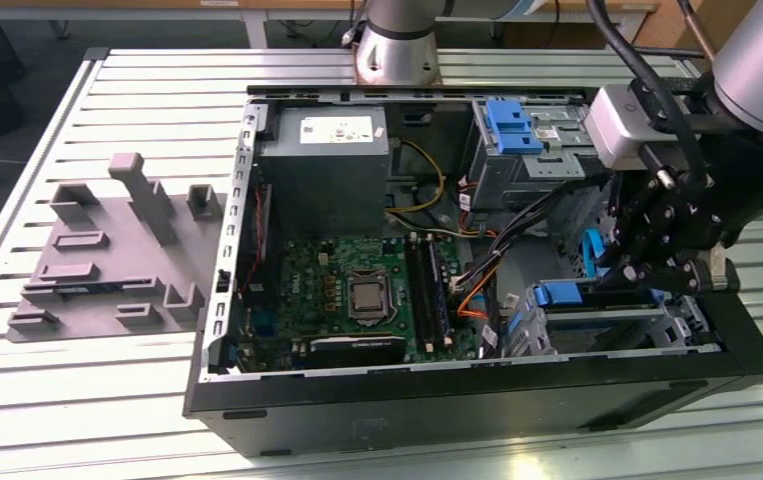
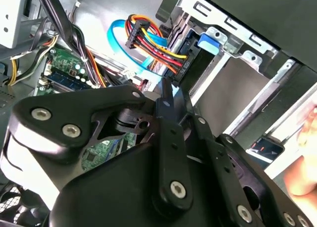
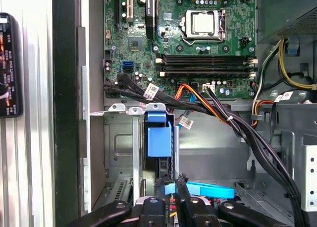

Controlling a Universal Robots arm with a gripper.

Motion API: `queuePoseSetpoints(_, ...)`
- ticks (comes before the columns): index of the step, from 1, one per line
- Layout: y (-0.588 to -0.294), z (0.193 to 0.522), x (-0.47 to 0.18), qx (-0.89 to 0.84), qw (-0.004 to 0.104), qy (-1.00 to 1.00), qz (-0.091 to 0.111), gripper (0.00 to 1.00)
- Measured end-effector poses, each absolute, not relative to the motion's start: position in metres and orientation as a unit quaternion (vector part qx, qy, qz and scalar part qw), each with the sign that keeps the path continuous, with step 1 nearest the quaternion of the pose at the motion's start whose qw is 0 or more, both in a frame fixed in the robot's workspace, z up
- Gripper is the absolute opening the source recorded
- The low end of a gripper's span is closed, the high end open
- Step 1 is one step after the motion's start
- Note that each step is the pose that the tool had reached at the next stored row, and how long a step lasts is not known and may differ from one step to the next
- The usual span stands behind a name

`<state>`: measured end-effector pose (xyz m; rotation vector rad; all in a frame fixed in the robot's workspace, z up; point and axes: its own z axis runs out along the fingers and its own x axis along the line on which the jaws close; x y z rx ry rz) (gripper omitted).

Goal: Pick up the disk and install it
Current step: 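Insert the second disk wire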

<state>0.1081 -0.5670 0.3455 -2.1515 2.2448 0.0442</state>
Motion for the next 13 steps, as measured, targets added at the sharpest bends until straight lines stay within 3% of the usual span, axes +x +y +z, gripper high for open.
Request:
queuePoseSetpoints(3,-0.5669,0.3455,0.1081,-0.692,0.016,0.722,0.014,0.22)
queuePoseSetpoints(6,-0.5669,0.3457,0.1081,-0.692,0.016,0.722,0.014,0.11)
queuePoseSetpoints(13,-0.5669,0.3464,0.1081,-0.692,0.016,0.722,0.014,0.11)
